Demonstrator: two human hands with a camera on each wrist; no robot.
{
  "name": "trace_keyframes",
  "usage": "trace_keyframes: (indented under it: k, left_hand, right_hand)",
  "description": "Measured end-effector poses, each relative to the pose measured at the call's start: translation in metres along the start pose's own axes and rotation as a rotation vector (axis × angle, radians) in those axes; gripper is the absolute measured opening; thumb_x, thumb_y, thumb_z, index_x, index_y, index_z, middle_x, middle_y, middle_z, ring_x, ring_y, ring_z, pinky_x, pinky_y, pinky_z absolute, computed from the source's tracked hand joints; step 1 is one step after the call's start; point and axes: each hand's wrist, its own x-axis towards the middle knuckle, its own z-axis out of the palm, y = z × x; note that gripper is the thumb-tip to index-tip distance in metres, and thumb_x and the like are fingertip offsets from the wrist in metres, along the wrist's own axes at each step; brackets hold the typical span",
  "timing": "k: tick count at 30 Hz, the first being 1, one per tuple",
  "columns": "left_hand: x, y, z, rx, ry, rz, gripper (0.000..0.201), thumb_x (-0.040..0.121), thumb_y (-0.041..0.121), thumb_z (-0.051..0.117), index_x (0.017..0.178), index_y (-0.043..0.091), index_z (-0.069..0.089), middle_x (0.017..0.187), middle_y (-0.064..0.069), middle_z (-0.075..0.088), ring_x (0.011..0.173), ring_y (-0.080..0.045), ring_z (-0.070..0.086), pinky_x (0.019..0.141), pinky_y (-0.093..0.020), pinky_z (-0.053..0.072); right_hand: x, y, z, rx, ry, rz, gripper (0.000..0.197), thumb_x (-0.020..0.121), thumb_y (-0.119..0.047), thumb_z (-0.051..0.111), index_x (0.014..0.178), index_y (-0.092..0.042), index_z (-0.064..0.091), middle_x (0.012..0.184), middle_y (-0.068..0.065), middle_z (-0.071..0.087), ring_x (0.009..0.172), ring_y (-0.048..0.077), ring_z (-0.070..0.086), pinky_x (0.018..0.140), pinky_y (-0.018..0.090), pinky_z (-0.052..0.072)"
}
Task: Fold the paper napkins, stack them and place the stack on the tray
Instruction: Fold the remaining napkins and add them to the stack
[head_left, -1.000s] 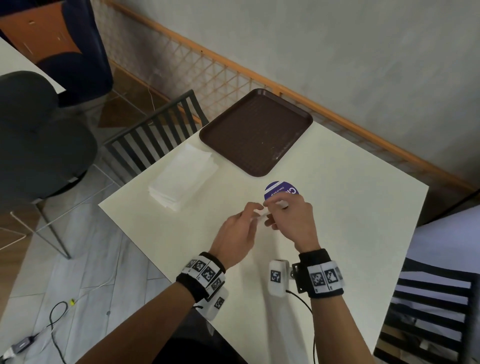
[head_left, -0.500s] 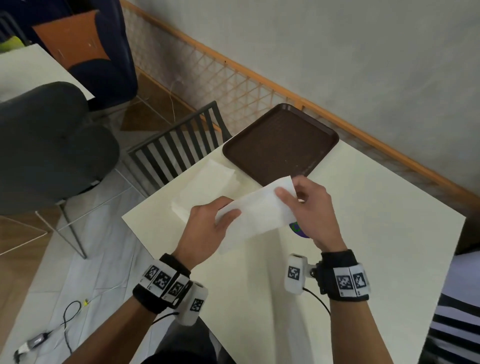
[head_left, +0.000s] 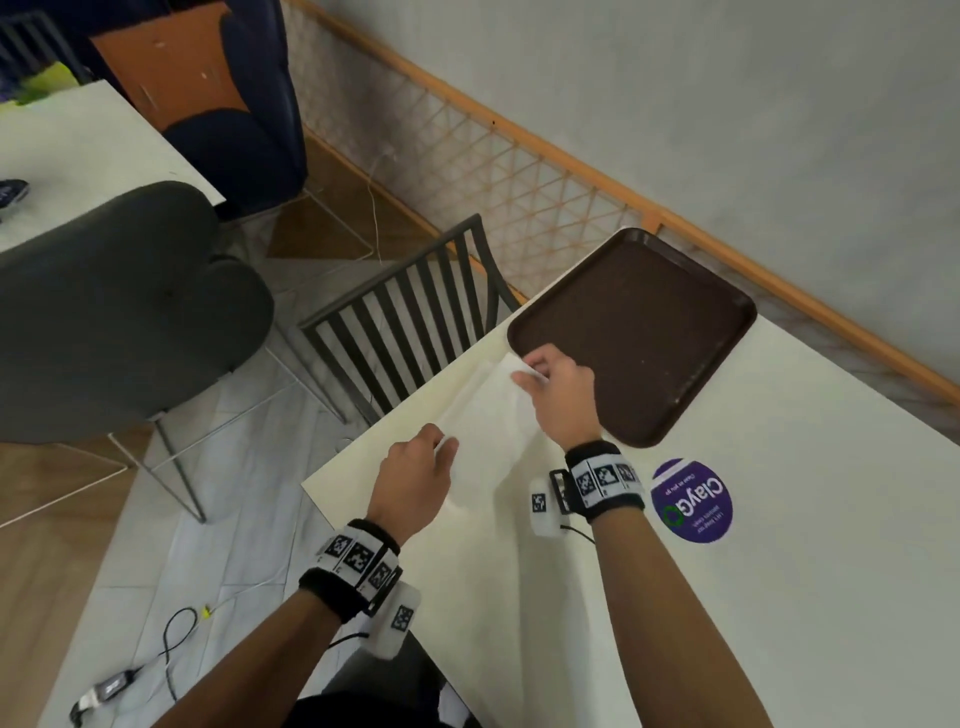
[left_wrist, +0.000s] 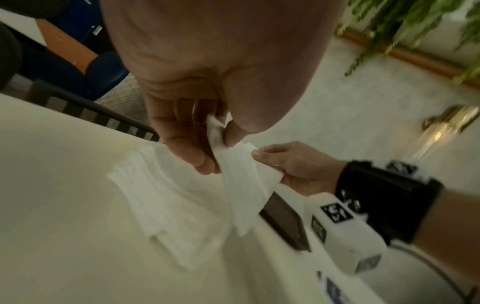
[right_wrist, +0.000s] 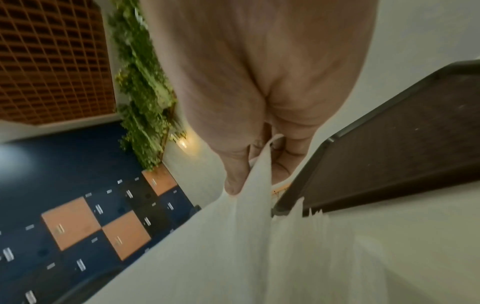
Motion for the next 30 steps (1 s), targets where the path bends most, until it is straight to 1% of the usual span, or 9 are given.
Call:
trace_keyframes:
  k: [4,7,9,12,14,16,21,26,30]
  left_hand:
    - [0.026,-0.015,0.005,0.135,-0.063,-0.038,0.024,0.111,0.038,0.045,0.105,0.015,0.052,0.098,-0.011,0.069,0.1,-0.038,0.062,0.075,-0.041,0.044]
    - [0.032,-0.021,0.005,0.191,-0.06,-0.03,0.026,0.105,0.04,0.055,0.112,0.014,0.052,0.113,-0.007,0.062,0.11,-0.033,0.058,0.089,-0.045,0.052]
    - [0.034,-0.022,0.002,0.233,0.035,0.029,0.038,0.101,0.043,0.062,0.123,0.014,0.052,0.123,-0.005,0.052,0.117,-0.027,0.047,0.098,-0.039,0.047]
    - [0.051,-0.013,-0.004,0.178,0.076,0.105,0.052,0.102,0.043,0.063,0.139,0.009,0.05,0.135,-0.007,0.048,0.128,-0.028,0.043,0.108,-0.037,0.041]
    - [0.069,-0.005,-0.004,0.148,0.01,0.099,0.058,0.107,0.041,0.055,0.151,0.004,0.043,0.147,-0.011,0.046,0.138,-0.031,0.042,0.117,-0.039,0.037]
    - [0.085,0.005,-0.001,0.167,-0.079,0.087,0.06,0.111,0.041,0.046,0.156,0.002,0.037,0.152,-0.016,0.043,0.143,-0.035,0.04,0.121,-0.043,0.032]
    - [0.091,0.025,0.016,0.251,-0.279,0.127,0.056,0.115,0.031,0.035,0.16,-0.001,0.028,0.152,-0.021,0.042,0.139,-0.039,0.04,0.117,-0.048,0.034]
    - [0.09,0.016,0.006,0.182,-0.215,0.115,0.06,0.114,0.036,0.039,0.164,0.005,0.024,0.156,-0.02,0.042,0.144,-0.039,0.041,0.119,-0.047,0.035]
    - [0.084,0.002,-0.004,0.214,-0.177,0.06,0.067,0.109,0.046,0.052,0.16,0.007,0.033,0.157,-0.017,0.044,0.148,-0.036,0.041,0.121,-0.048,0.037]
  right_hand:
    - [0.03,0.005,0.033,-0.097,-0.136,0.069,0.02,0.104,-0.027,0.073,0.12,-0.015,0.068,0.11,0.011,0.073,0.095,0.022,0.064,0.071,0.018,0.041]
    - [0.029,0.004,0.043,-0.111,-0.094,0.077,0.022,0.101,-0.02,0.074,0.121,-0.014,0.066,0.118,0.011,0.07,0.109,0.028,0.065,0.088,0.031,0.049]
    - [0.015,0.002,0.044,-0.163,0.052,0.081,0.033,0.098,-0.014,0.074,0.128,-0.015,0.06,0.128,0.012,0.063,0.117,0.031,0.059,0.097,0.039,0.047]
    - [-0.016,-0.001,0.037,-0.087,0.216,0.275,0.043,0.099,-0.008,0.066,0.137,-0.004,0.048,0.135,0.024,0.053,0.116,0.04,0.058,0.097,0.049,0.053]
    - [-0.035,0.002,0.036,-0.044,0.103,0.494,0.048,0.106,-0.018,0.059,0.142,0.007,0.04,0.138,0.031,0.052,0.121,0.048,0.06,0.099,0.051,0.051]
    - [-0.049,0.007,0.044,-0.021,-0.038,0.625,0.048,0.109,-0.023,0.052,0.139,0.012,0.041,0.14,0.032,0.054,0.127,0.049,0.058,0.1,0.046,0.048]
    - [-0.065,-0.011,0.07,-0.022,-0.128,0.558,0.036,0.11,-0.018,0.048,0.133,0.009,0.05,0.133,0.025,0.057,0.121,0.041,0.06,0.09,0.037,0.044]
    - [-0.068,-0.011,0.048,0.075,-0.058,0.627,0.036,0.113,-0.024,0.046,0.125,0.009,0.053,0.133,0.031,0.063,0.122,0.047,0.061,0.095,0.043,0.049]
    - [-0.062,-0.003,0.026,-0.002,-0.041,0.619,0.058,0.112,-0.047,0.049,0.135,0.006,0.052,0.138,0.027,0.06,0.13,0.044,0.057,0.102,0.046,0.046]
